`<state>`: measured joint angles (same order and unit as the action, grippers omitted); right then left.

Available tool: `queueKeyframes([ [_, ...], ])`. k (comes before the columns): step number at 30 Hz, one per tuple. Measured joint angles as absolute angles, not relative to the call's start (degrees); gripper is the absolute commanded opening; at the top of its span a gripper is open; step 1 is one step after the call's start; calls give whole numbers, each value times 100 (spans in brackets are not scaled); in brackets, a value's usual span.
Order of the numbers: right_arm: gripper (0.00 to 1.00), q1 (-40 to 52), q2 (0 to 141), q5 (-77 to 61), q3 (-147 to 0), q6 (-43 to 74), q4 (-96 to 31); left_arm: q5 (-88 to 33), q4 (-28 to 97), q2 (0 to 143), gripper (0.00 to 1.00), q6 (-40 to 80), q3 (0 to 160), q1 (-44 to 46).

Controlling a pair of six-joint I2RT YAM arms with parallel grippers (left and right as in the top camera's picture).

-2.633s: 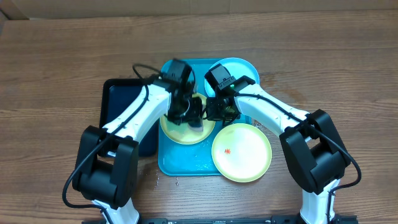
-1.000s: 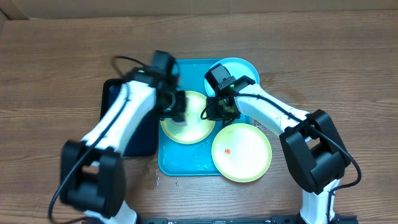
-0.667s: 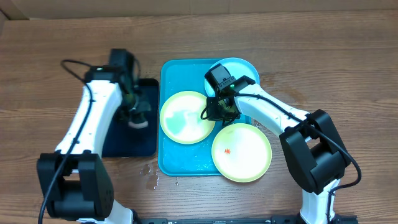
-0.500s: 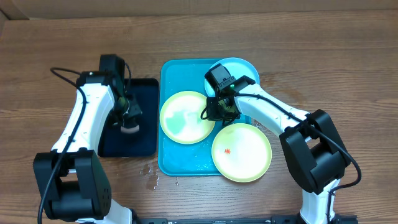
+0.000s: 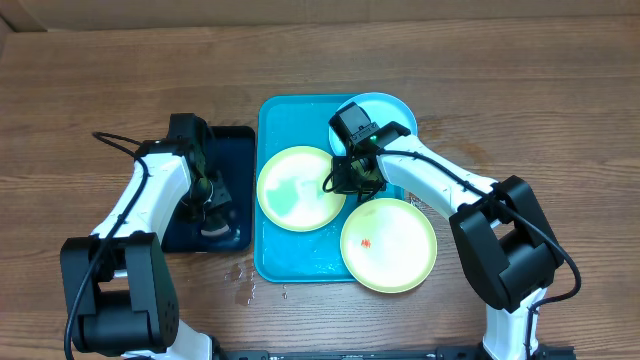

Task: Clean dirty plates on tray and stack at the side
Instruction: 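Carry the sponge left and drop it onto the black tray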

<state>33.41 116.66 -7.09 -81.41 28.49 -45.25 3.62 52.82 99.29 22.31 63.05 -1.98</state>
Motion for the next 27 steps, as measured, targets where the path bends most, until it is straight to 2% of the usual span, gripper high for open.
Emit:
queueKeyframes([
  [8,5,3341,11666,-707,-8141,2849,-4493,198,6134,9863,43,2211,6978,-204],
  [11,6,3341,11666,-705,-8141,2849,-4491,191,6366,9544,53,2202,7387,-228],
  [14,6,3341,11666,-705,-8141,2851,-4491,176,6499,9037,56,2211,7666,-242],
  [16,6,3343,11666,-705,-8141,2847,-4495,174,6547,8656,62,2211,7795,-252],
  [19,12,3341,11666,-709,-8141,2858,-4491,176,6576,8176,63,2211,7854,-283],
  [22,13,3343,11666,-722,-8141,2847,-4469,176,6619,7846,64,2213,7859,-360],
  [23,13,3341,11666,-722,-8141,2847,-4469,176,6628,7771,71,2213,7859,-395],
  [24,13,3343,11666,-725,-8141,2849,-4466,180,6632,7684,100,2196,7859,-440],
  [27,14,3343,11666,-725,-8141,2849,-4464,196,6643,7518,100,2233,7859,-543],
])
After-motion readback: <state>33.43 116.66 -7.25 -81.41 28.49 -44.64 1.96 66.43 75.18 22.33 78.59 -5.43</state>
